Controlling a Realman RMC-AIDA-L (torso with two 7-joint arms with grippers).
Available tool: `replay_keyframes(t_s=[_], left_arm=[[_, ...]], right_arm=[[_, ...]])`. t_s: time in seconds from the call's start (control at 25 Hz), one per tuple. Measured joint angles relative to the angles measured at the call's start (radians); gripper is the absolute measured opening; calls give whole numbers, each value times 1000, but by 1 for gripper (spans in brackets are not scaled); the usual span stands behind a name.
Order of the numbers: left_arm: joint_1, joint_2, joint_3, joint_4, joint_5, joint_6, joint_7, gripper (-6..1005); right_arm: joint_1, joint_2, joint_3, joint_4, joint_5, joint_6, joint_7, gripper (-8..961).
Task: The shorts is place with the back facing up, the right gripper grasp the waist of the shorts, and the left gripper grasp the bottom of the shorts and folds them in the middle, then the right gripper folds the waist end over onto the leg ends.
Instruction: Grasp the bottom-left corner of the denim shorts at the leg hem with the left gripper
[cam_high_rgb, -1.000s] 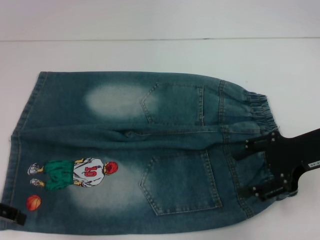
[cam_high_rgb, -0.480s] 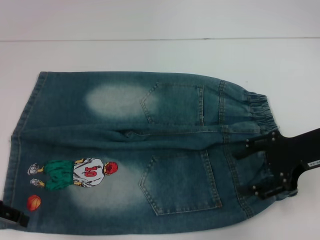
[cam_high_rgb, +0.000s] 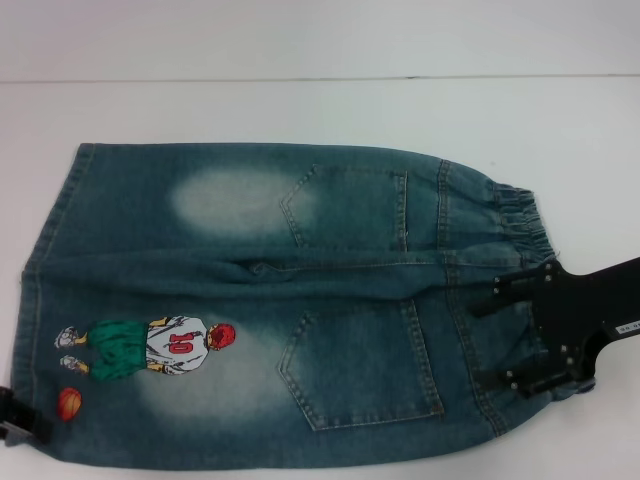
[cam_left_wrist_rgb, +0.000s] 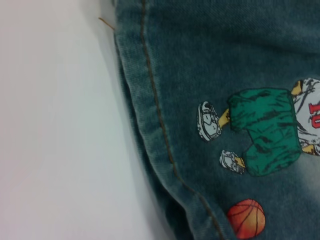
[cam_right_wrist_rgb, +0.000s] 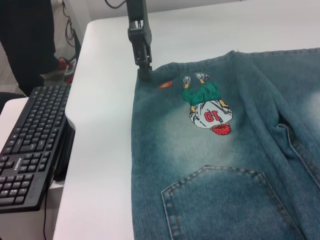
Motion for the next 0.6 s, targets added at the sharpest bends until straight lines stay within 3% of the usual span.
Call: replay_keyframes(t_s=[0.16,0.6], left_arm=[[-9,3,3,-25,1,-17,-17,488],[-36,8,4,-17,1,-1,-40,92]], right_arm=[[0,0,-1,0,0,1,-14,835],[7,-2,-2,-9,0,-1,27,835]])
